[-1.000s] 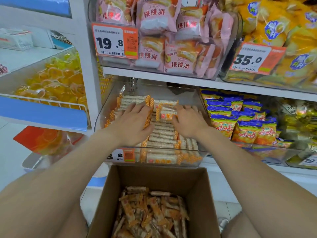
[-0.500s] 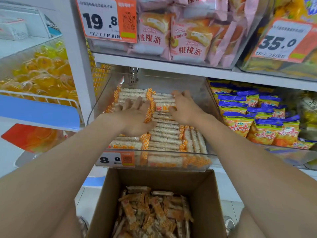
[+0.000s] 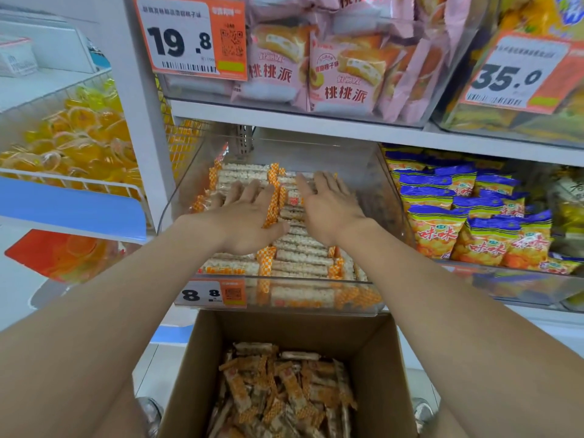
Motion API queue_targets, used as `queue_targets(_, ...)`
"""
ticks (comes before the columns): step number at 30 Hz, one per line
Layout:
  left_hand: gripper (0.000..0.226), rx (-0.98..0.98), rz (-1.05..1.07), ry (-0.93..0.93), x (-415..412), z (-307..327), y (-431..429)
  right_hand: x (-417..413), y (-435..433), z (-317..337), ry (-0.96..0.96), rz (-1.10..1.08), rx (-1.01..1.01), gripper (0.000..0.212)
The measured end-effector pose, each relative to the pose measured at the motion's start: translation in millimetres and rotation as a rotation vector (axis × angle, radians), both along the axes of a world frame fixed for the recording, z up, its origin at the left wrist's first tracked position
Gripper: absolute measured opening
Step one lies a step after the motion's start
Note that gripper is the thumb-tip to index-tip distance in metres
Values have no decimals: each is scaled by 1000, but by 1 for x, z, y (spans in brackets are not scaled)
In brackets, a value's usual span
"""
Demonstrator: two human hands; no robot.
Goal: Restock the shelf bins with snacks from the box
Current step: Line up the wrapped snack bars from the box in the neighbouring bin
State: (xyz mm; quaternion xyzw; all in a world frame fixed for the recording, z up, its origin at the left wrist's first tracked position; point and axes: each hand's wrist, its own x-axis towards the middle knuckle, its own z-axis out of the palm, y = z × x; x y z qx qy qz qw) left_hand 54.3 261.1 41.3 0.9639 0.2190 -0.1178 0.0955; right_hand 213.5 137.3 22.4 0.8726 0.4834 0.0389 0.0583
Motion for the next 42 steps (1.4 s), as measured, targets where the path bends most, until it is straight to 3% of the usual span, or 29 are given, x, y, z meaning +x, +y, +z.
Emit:
queue_targets(5,88,53,-26,-142,-12,11,-8,-16,-20,34,-16,-34,209,66)
queue_targets(8,71,128,-61,-250,-30,20,-22,-44,-49,53,10,47,319,40)
queue_targets(11,37,130,-131,-550,-58,30,-48,-84,-91,71,244,126,380,25)
queue_targets(14,13,-53,-109,-716,-94,38,-88,-122,-134,80,463,178,202,25)
queue_targets(17,15,-125,-213,-529,-117,15,-122,-138,-160,49,497,211,-45,27)
queue_targets(21,16,24,-427,24,-114,-53,-150,-150,-176,-25,512,123,-388,22)
queue_targets(25,24,-24,-429,304,-107,-130,-154,-150,-181,-91,599,-14,-480,26)
queue_targets(29,25,-167,-264,372,-107,-197,-150,-152,-187,-149,719,-125,-440,21)
queue_targets(32,43,-219,-159,389,-113,-244,-151,-161,-194,-187,794,-216,-463,15)
queue_targets(35,58,-203,-36,407,-121,-278,-147,-167,-200,-222,908,-299,-487,36)
queue_targets(38,66,-242,79,408,-130,-304,-138,-174,-204,-250,982,-256,-627,35)
queue_targets(40,80,-297,134,406,-133,-313,-135,-177,-206,-261,986,-233,-717,43)
queue_targets(42,89,-348,143,414,-134,-315,-136,-176,-205,-267,933,-239,-682,47)
